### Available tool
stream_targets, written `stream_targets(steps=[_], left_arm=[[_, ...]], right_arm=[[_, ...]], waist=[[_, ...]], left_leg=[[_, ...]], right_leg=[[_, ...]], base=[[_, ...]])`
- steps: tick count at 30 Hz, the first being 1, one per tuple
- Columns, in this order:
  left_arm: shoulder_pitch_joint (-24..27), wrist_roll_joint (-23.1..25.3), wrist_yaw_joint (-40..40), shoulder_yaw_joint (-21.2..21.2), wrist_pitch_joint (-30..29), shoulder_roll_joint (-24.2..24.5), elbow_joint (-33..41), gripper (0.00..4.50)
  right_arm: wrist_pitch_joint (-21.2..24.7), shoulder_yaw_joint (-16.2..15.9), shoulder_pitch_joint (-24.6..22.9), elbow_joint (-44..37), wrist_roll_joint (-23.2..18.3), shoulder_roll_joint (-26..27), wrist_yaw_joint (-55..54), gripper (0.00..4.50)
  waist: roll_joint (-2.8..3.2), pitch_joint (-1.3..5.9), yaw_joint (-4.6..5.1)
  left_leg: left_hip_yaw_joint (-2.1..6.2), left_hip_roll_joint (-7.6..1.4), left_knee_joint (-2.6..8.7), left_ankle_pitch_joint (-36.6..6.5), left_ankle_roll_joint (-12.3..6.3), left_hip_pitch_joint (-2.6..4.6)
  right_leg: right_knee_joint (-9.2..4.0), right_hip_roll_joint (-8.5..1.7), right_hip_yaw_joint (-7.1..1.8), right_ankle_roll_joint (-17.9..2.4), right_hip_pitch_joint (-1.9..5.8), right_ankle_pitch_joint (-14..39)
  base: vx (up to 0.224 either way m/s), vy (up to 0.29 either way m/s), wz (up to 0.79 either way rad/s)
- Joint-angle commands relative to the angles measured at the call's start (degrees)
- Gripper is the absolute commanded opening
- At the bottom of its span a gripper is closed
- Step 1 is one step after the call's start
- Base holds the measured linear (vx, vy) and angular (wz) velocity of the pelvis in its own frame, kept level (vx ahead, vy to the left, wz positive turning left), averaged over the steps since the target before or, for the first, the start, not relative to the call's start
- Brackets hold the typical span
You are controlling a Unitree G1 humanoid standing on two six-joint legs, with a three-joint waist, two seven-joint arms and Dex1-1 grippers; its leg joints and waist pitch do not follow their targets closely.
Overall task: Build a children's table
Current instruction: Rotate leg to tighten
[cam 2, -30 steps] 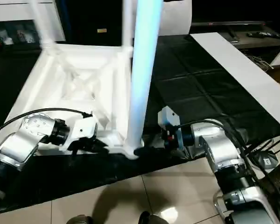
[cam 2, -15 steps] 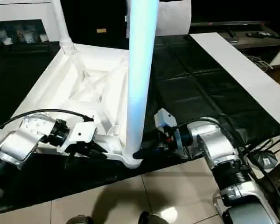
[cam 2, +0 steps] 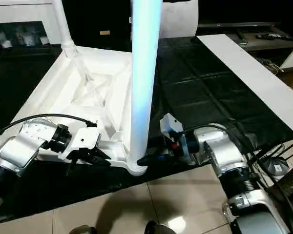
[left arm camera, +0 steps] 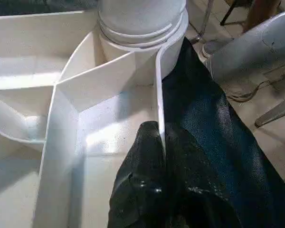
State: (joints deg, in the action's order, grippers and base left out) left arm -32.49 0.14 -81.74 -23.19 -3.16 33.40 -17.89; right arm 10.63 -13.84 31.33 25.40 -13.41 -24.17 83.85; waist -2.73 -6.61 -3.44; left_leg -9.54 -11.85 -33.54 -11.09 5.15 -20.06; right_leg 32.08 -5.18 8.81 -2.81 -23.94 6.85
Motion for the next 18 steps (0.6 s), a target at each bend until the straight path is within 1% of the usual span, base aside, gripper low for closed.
stream_targets(steps=[1,2,4,7,8,12,14,17,18], left_arm=[[0.12,0.73,-3.63,-3.79,1.64,-0.73,0.68,0.00],[0.10,0.80,-3.59,-3.82,1.75,-0.74,0.61,0.00],[0.16,0.86,-3.58,-3.88,1.86,-0.68,0.64,0.00],[0.25,0.92,-3.59,-3.90,1.91,-0.61,0.72,0.00],[0.26,0.95,-3.60,-3.90,1.93,-0.60,0.72,0.00],[0.35,1.11,-3.72,-3.89,2.08,-0.42,0.69,0.00],[0.39,1.14,-3.76,-3.90,2.03,-0.36,0.78,0.00],[0.33,1.20,-3.82,-3.93,2.01,-0.33,0.69,0.00],[0.31,1.24,-3.85,-3.95,1.96,-0.32,0.67,0.00]], right_arm=[[-3.00,0.39,0.32,0.07,1.05,0.05,-2.48,3.04],[-4.18,0.30,0.26,0.27,1.56,0.17,-2.86,3.04],[-4.91,0.24,0.21,0.38,1.90,0.37,-3.10,3.04],[-4.33,0.14,0.19,0.20,1.41,0.46,-2.19,3.04],[-4.13,0.11,0.18,0.15,1.29,0.44,-1.93,2.75],[-3.10,-0.02,-0.16,-0.51,0.12,0.24,-0.12,2.63],[-2.36,-0.29,-0.40,-0.94,-0.56,0.06,0.92,2.34],[-2.19,-0.41,-0.59,-1.19,-0.84,0.00,1.36,2.17],[-2.13,-0.44,-0.72,-1.35,-0.90,-0.03,1.50,2.06]], waist=[[0.24,4.29,0.21],[0.22,4.29,0.22],[0.19,4.36,0.23],[0.24,4.33,0.19],[0.22,4.35,0.20],[0.19,4.54,0.10],[0.26,4.50,0.05],[0.21,4.51,-0.02],[0.29,4.49,0.00]], left_leg=[[0.32,-2.01,3.94,-9.34,-3.84,0.10],[0.30,-2.01,3.94,-9.55,-3.77,0.10],[0.26,-1.88,3.91,-9.67,-3.70,0.07],[0.28,-1.85,3.91,-9.83,-3.78,0.03],[0.29,-1.89,3.90,-9.94,-3.76,0.09],[0.26,-1.99,3.85,-8.98,-4.19,0.00],[0.21,-1.95,3.85,-8.87,-4.20,0.04],[0.19,-1.99,3.85,-8.84,-4.16,0.04],[0.24,-2.01,3.88,-8.82,-4.07,0.03]], right_leg=[[-3.70,-3.93,-4.02,-7.00,3.54,25.99],[-3.71,-3.99,-4.03,-7.03,3.51,26.05],[-3.69,-4.04,-4.05,-7.11,3.65,26.11],[-3.83,-4.01,-3.99,-6.79,3.71,27.13],[-3.85,-4.02,-4.00,-6.70,3.66,27.30],[-3.47,-3.96,-4.07,-7.48,3.76,24.95],[-3.44,-3.93,-4.10,-7.68,3.72,24.71],[-3.39,-3.94,-4.12,-7.83,3.72,24.51],[-3.35,-3.94,-4.12,-7.91,3.74,24.38]], base=[[0.000,0.000,0.00],[0.000,0.000,0.00],[0.000,0.000,0.00],[0.000,0.000,0.00],[0.000,0.000,0.00],[0.000,0.000,0.00],[0.000,0.000,0.00],[0.000,0.000,0.00],[0.000,0.000,0.00]])
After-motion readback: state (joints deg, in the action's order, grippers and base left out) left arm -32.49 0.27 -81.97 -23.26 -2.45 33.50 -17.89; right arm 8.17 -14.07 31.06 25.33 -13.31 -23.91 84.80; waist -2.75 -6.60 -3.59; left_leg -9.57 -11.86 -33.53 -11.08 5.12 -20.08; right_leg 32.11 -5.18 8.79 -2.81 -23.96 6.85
